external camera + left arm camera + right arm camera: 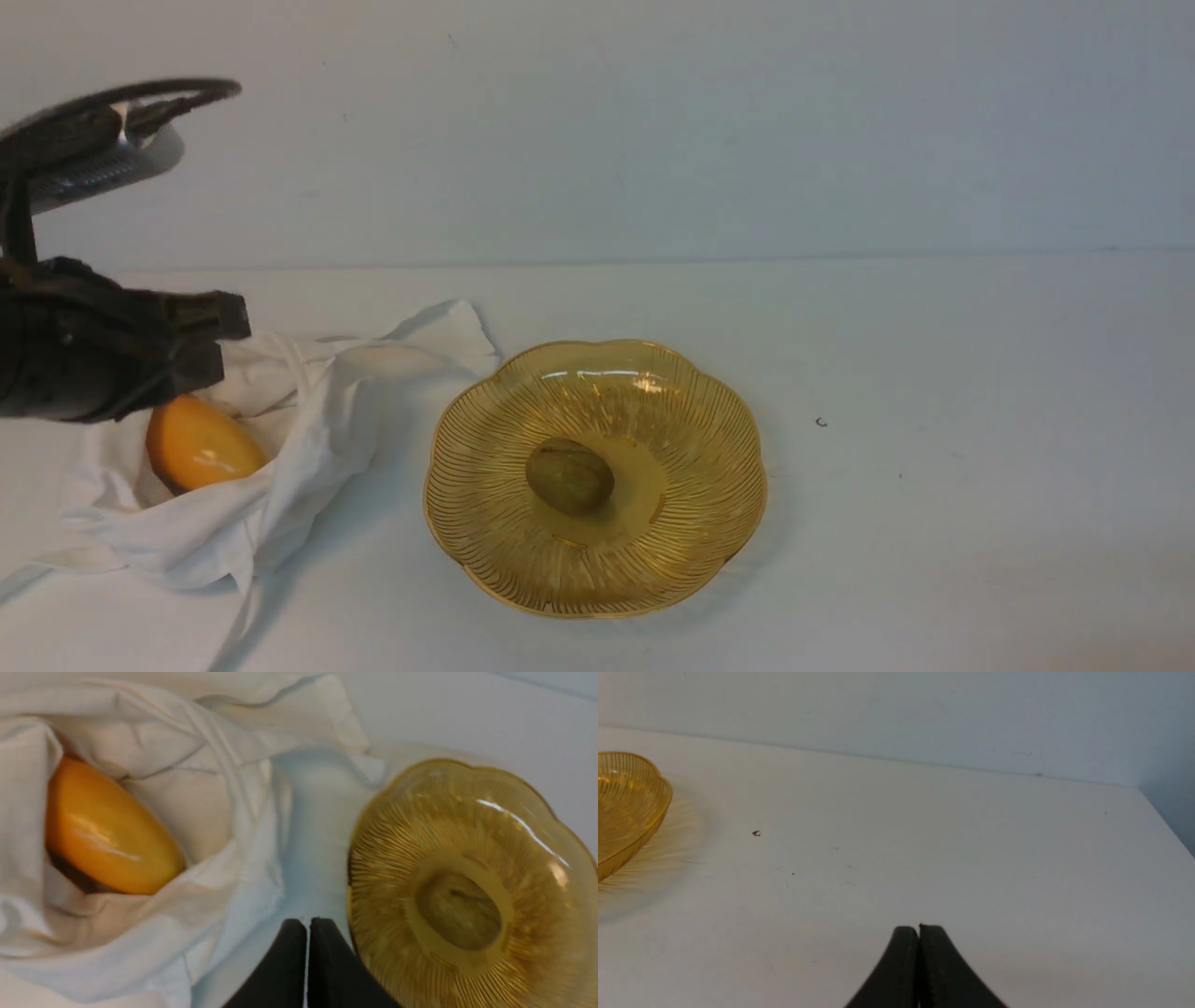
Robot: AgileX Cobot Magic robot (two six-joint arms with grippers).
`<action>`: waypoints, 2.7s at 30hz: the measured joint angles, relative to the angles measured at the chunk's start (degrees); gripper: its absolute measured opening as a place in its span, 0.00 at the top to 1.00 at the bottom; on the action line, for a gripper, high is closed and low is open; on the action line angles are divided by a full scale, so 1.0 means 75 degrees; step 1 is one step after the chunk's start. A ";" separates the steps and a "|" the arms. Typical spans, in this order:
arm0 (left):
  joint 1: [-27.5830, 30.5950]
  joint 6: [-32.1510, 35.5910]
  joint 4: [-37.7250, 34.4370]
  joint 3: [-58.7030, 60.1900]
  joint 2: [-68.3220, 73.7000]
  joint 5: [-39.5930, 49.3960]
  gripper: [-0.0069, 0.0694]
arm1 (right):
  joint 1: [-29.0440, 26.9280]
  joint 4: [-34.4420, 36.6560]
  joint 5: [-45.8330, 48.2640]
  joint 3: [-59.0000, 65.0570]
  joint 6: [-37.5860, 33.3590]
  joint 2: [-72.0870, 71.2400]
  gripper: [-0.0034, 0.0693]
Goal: Take the fruit out of the cloth bag on the white table and place them on a plate.
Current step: 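Reach into the cloth bag and grasp the fruit inside with the left gripper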
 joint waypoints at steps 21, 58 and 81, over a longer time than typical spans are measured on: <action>0.0673 -0.0772 -0.0074 -0.0909 0.3159 -0.0795 0.46 | 0.0000 0.0000 0.0000 0.0000 0.0000 0.0000 0.97; 0.0673 -0.3629 0.1943 -0.0986 0.4422 -0.1048 0.13 | 0.0000 0.0000 0.0000 0.0000 0.0000 0.0000 0.97; 0.0679 -0.3846 0.3132 -0.1379 0.4276 -0.0417 0.24 | 0.0000 0.0000 0.0000 0.0000 0.0000 0.0000 0.97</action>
